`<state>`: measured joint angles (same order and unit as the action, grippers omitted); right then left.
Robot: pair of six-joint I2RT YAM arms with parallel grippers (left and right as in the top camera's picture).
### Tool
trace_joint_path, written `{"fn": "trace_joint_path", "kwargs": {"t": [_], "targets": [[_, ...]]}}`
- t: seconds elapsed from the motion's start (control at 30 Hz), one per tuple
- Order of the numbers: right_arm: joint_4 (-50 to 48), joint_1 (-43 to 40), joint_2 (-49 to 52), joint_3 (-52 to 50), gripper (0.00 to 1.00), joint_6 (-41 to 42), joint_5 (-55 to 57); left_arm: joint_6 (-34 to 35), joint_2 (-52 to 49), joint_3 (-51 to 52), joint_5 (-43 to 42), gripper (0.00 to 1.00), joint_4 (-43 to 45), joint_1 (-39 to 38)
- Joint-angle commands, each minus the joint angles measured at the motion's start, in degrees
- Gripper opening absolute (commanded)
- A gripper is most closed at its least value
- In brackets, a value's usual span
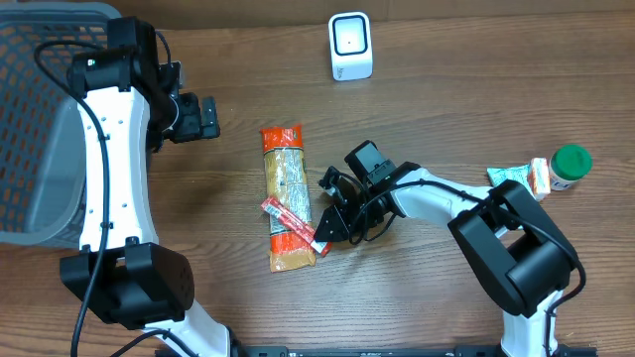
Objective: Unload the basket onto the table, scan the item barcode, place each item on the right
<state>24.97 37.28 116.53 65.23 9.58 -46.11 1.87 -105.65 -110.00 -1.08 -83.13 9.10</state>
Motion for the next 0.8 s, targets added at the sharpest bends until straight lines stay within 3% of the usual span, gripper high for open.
{"fn": "trace_joint_path", "kwargs": {"t": [0.0, 0.13, 0.77], "targets": [[-0.39, 0.50, 0.33, -0.37, 0.31, 0.90, -0.70, -0.61, 1.42, -1.03, -0.24, 1.00, 0.02, -0.13], [-0.44, 0.59, 0.33, -0.37, 0.24, 0.92, -0.72, -0.61, 1.42, -1.03, -0.24, 1.00, 0.02, -0.13], [-2.23, 0.59, 0.33, -0.37, 0.27, 0.92, -4.59, -0.61, 1.42, -1.03, -0.22, 1.00, 0.02, -0.13]]}}
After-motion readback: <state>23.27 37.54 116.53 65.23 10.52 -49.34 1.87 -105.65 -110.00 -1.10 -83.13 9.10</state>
